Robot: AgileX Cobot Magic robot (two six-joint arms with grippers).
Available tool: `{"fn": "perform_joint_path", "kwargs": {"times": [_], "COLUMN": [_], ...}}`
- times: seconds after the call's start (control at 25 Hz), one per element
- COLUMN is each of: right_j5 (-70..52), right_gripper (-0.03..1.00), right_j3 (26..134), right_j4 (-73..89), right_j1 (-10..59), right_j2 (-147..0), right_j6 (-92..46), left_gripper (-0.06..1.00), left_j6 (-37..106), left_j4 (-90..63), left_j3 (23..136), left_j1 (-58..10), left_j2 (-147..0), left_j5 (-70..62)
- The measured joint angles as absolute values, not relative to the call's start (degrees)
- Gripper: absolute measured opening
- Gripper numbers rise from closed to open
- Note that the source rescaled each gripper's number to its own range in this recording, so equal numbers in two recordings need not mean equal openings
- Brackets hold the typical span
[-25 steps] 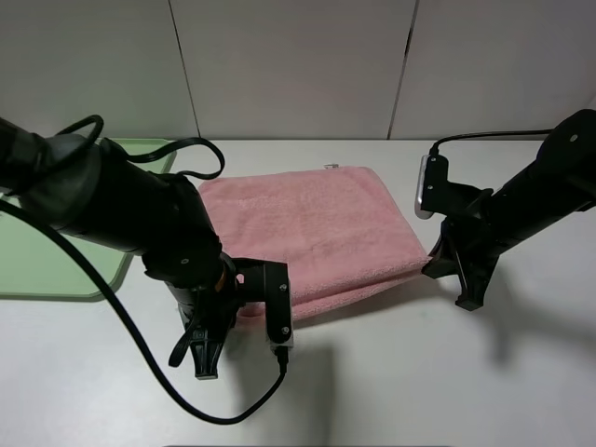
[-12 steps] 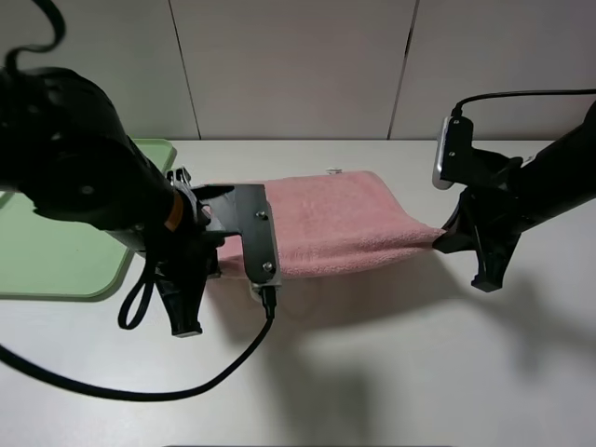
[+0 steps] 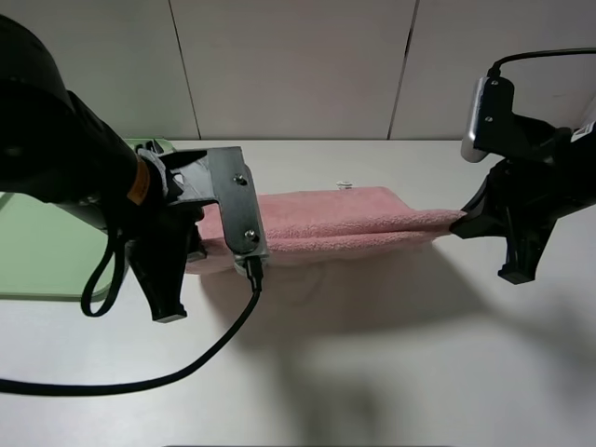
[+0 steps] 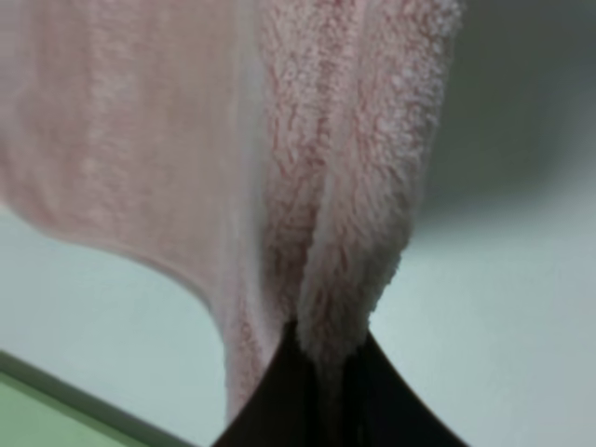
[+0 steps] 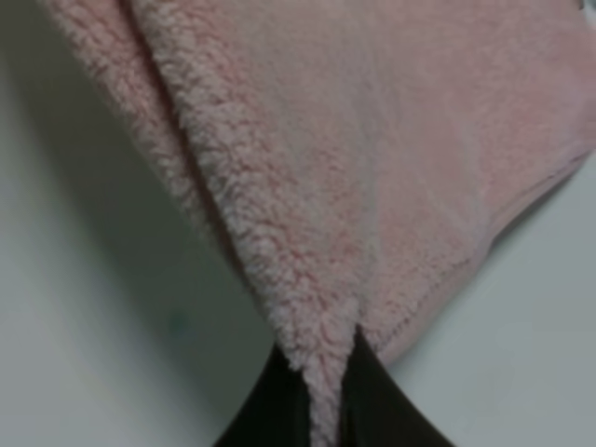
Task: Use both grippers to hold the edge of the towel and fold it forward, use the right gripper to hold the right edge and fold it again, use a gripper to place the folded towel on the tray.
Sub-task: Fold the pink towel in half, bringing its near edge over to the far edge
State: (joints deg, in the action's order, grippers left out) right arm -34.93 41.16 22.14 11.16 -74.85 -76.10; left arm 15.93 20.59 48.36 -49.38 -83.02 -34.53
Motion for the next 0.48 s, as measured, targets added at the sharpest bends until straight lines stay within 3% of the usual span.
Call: {"fn": "perform_joint_path", "kwargs": {"times": [0.48], "right_j5": [-40.1], "right_gripper": [0.0], "right_j3": [41.2], "right_j4": [20.5], "right_j1": [11.2], "right_j2": [-70.2], "right_j6": [-71.1], "left_gripper": [0.0], "left_j6": [12.4], "left_j4": [19.8], "left_j3": [48.5], "left_j1": [-49.5], "left_j2": [-77.2], "left_j5": [-38.2]}}
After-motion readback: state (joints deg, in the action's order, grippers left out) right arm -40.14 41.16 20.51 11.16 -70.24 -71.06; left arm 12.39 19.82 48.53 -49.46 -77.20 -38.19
